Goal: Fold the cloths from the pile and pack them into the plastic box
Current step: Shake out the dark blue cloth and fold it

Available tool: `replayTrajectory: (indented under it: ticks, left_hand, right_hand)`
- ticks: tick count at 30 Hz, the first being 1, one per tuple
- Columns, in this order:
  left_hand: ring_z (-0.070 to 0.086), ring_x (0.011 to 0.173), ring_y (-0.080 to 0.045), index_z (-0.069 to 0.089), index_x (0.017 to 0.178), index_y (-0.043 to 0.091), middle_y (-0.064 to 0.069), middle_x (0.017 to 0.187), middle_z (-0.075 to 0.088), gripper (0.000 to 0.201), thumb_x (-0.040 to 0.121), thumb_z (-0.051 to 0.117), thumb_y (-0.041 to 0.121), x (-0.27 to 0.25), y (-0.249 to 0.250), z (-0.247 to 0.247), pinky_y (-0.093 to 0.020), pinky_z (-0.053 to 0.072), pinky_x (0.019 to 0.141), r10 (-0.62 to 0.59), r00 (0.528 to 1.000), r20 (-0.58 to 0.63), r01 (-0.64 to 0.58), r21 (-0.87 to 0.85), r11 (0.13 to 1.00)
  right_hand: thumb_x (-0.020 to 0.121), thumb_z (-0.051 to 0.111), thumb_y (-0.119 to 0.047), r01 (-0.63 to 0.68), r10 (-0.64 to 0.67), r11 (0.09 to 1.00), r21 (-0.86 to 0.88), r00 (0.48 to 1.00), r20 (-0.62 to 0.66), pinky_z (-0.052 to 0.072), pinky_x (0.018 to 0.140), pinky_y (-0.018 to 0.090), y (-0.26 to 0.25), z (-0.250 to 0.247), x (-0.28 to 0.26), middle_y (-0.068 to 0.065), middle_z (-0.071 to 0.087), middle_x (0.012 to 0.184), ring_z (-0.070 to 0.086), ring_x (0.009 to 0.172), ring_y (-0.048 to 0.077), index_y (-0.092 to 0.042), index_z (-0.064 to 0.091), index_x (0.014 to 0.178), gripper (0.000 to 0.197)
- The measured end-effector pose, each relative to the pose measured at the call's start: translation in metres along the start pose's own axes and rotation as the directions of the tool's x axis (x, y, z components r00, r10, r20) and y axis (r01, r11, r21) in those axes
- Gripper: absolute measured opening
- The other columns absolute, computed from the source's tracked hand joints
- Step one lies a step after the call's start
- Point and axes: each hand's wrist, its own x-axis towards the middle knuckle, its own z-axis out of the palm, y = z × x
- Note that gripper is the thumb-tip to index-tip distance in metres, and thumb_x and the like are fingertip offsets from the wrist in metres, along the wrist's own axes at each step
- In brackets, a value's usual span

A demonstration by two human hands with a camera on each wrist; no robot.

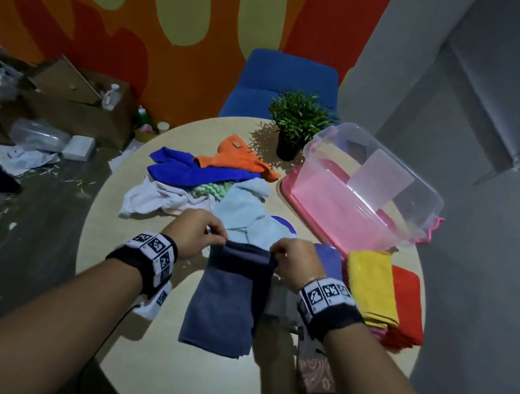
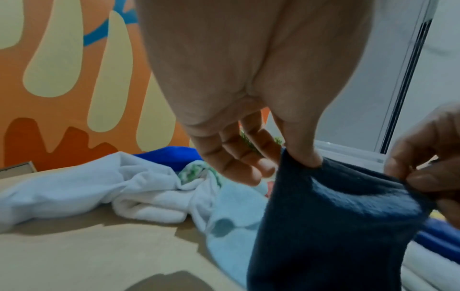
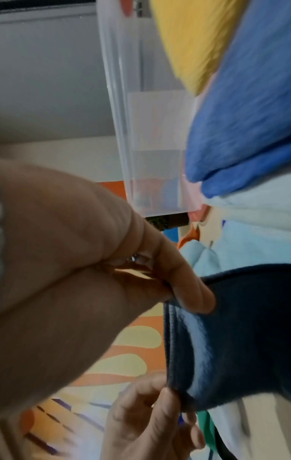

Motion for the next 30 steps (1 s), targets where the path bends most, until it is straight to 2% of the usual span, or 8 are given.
replayTrajectory:
  ticks: [6, 13, 15, 17, 19, 23, 26, 30]
  left_hand:
    - [0.063, 0.065, 0.004, 0.082, 0.083, 0.016, 0.015, 0.071, 0.072, 0.011, 0.075, 0.087, 0.020, -0.036, -0.025, 0.034, -0.008, 0.045, 0.067, -0.074, 0.816, 0.573, 0.034, 0.081, 0.996]
    - [0.065, 0.071, 0.000, 0.081, 0.083, 0.020, 0.009, 0.079, 0.076, 0.020, 0.070, 0.087, 0.034, -0.051, -0.028, 0.058, -0.020, 0.052, 0.073, -0.208, 0.637, 0.743, 0.119, 0.172, 0.978]
    - [0.061, 0.067, -0.006, 0.078, 0.077, 0.015, 0.004, 0.073, 0.073, 0.032, 0.072, 0.084, 0.046, -0.047, -0.034, 0.061, -0.023, 0.048, 0.069, -0.211, 0.710, 0.672, 0.126, 0.173, 0.977]
    - [0.059, 0.068, -0.011, 0.072, 0.074, 0.011, 0.000, 0.071, 0.067, 0.035, 0.080, 0.078, 0.045, -0.038, -0.045, 0.067, -0.024, 0.045, 0.066, -0.192, 0.889, 0.416, 0.128, 0.176, 0.976]
    - [0.065, 0.092, -0.017, 0.068, 0.098, 0.016, -0.002, 0.097, 0.069, 0.027, 0.083, 0.076, 0.038, -0.030, -0.054, 0.073, -0.029, 0.051, 0.081, -0.186, 0.968, 0.170, 0.165, 0.129, 0.978]
    - [0.047, 0.129, -0.025, 0.043, 0.144, 0.021, 0.000, 0.139, 0.051, 0.076, 0.079, 0.079, 0.037, -0.021, -0.062, 0.093, -0.040, 0.044, 0.107, -0.235, 0.944, 0.233, 0.186, 0.212, 0.959]
    - [0.055, 0.110, -0.023, 0.059, 0.116, 0.034, 0.002, 0.121, 0.060, 0.046, 0.075, 0.080, 0.032, -0.015, -0.063, 0.100, -0.039, 0.051, 0.095, -0.297, 0.911, 0.287, 0.201, 0.320, 0.926]
    - [0.063, 0.090, -0.023, 0.070, 0.085, 0.023, -0.001, 0.094, 0.065, 0.002, 0.084, 0.069, 0.022, -0.016, -0.057, 0.091, -0.032, 0.051, 0.077, -0.173, 0.953, 0.249, 0.108, 0.253, 0.961]
  right_hand:
    - [0.086, 0.059, -0.010, 0.079, -0.070, 0.997, -0.012, 0.936, 0.345, 0.046, 0.082, 0.016, 0.016, 0.057, -0.042, 0.003, 0.076, 0.094, 0.068, 0.087, 0.020, -0.014, 0.079, 0.092, 0.021]
    - [0.085, 0.062, -0.015, 0.091, -0.062, 0.995, -0.035, 0.869, 0.492, 0.055, 0.079, 0.029, 0.015, 0.084, -0.058, 0.004, 0.076, 0.090, 0.068, 0.083, 0.023, -0.013, 0.078, 0.087, 0.016]
    - [0.087, 0.060, -0.021, 0.141, -0.066, 0.983, -0.115, 0.864, 0.499, 0.054, 0.077, 0.034, 0.016, 0.089, -0.059, 0.010, 0.074, 0.091, 0.066, 0.084, 0.029, -0.011, 0.077, 0.091, 0.021]
    - [0.093, 0.054, -0.022, 0.131, -0.045, 0.974, -0.183, 0.911, 0.410, 0.051, 0.080, 0.033, 0.018, 0.089, -0.053, 0.013, 0.071, 0.099, 0.065, 0.091, 0.033, -0.010, 0.074, 0.100, 0.025]
    - [0.095, 0.049, -0.020, 0.042, -0.011, 0.990, -0.131, 0.974, 0.228, 0.051, 0.085, 0.035, 0.021, 0.091, -0.044, 0.012, 0.068, 0.108, 0.064, 0.101, 0.033, -0.012, 0.069, 0.111, 0.026]
    - [0.095, 0.054, -0.017, -0.049, 0.057, 0.997, -0.061, 0.991, 0.124, 0.047, 0.097, 0.041, 0.012, 0.099, -0.027, 0.009, 0.052, 0.135, 0.054, 0.120, 0.032, -0.014, 0.045, 0.139, 0.045]
    - [0.088, 0.060, -0.014, 0.008, 0.046, 0.963, -0.269, 0.980, 0.193, 0.046, 0.091, 0.043, 0.006, 0.113, -0.020, 0.014, 0.058, 0.124, 0.048, 0.119, 0.035, -0.010, 0.040, 0.134, 0.050]
    - [0.092, 0.052, -0.021, 0.073, 0.013, 0.887, -0.456, 0.983, 0.182, 0.043, 0.094, 0.042, 0.007, 0.120, -0.014, 0.013, 0.062, 0.115, 0.050, 0.114, 0.036, -0.010, 0.056, 0.116, 0.026]
